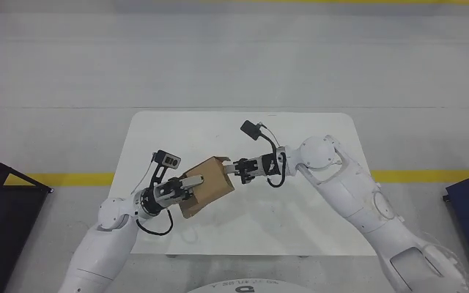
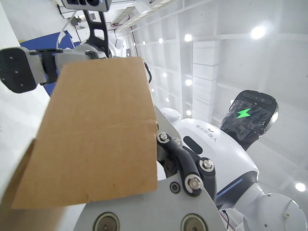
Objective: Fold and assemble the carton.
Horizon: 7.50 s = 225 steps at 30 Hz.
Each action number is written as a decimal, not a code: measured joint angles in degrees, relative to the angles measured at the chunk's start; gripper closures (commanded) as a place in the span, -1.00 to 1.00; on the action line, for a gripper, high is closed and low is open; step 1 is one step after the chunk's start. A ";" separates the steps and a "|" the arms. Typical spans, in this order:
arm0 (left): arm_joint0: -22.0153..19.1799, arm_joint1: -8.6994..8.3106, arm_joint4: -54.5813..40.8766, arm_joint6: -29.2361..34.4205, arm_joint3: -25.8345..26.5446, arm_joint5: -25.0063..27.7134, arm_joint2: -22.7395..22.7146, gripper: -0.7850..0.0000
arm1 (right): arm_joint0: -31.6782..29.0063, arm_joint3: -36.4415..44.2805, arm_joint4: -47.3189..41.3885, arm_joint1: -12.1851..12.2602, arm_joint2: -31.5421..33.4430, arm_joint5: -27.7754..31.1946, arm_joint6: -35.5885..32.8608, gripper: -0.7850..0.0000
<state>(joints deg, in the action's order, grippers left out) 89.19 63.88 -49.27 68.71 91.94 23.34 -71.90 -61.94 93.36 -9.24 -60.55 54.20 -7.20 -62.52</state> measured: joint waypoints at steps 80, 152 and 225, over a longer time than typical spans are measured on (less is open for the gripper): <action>-38.15 4.33 -22.97 19.29 -33.70 -33.95 23.03 1.00 | -8.37 5.96 -5.74 3.28 13.62 15.17 1.02 -1.00; -39.03 1.38 -29.26 19.29 -30.14 -27.37 29.32 1.00 | 1.48 -4.10 -12.30 0.83 6.85 7.16 0.14 -1.00; -38.72 -1.24 -28.41 19.29 -28.33 -25.03 33.19 1.00 | 0.07 -2.46 -11.08 1.58 8.13 12.16 -6.86 -1.00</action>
<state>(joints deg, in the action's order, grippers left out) 50.47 62.63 -77.68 88.00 63.61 -1.68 -38.71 -61.86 90.90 -20.32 -58.97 62.33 4.96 -69.38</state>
